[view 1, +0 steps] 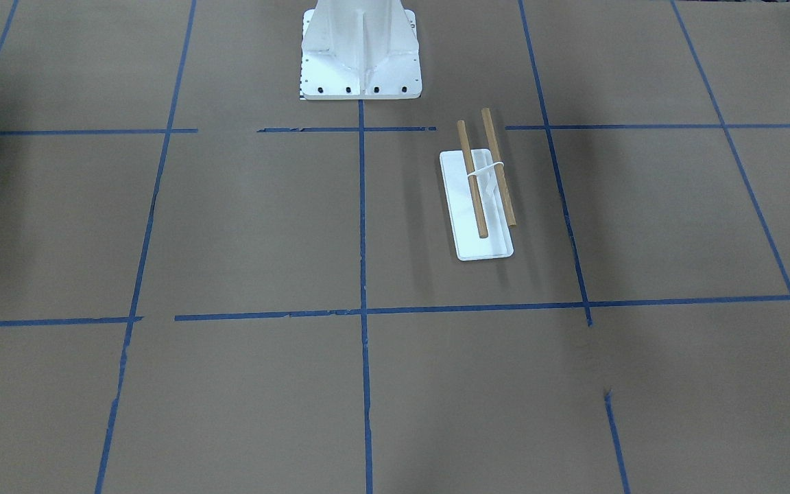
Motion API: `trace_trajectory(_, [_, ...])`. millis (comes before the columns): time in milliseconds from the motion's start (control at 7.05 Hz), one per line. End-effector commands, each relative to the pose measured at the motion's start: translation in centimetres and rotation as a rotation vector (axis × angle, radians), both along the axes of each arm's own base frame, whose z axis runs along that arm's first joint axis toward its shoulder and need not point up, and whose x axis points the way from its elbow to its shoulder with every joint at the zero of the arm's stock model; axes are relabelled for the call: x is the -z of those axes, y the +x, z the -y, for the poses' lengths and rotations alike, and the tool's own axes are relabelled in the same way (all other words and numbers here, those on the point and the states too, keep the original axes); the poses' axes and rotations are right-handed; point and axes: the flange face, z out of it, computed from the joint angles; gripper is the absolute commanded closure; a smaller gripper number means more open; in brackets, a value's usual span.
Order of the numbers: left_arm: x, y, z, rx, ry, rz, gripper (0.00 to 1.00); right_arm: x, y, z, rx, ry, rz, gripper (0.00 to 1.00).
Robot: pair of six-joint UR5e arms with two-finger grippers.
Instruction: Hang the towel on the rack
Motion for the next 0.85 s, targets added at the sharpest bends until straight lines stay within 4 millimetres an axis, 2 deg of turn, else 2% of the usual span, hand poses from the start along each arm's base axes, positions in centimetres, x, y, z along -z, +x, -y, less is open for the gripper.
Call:
trace_trajectory(0, [-0.6,0.0,-0.5,0.001,0.102,0.001,0.0,-11.1,3.3,-4.7,0.187,0.141,-0.039,0.0])
trace_trajectory(142, [-0.7,0.0,-0.4,0.001,0.101,0.001,0.0,-13.2,3.3,-5.5,0.19,0.154,-0.006,0.0])
trace_trajectory(284, [-0.8,0.0,-0.5,0.002,0.098,0.0,0.0,-13.5,3.2,-5.8,0.18,0.142,0.01,0.0])
trace_trajectory(425, [-0.8,0.0,-0.5,0.002,0.098,0.0,0.0,-12.5,3.0,-5.7,0.114,0.12,0.055,0.0])
trace_trajectory(709, [-0.8,0.0,-0.5,0.002,0.098,0.0,0.0,-10.2,3.0,-4.2,0.096,0.251,0.054,0.0])
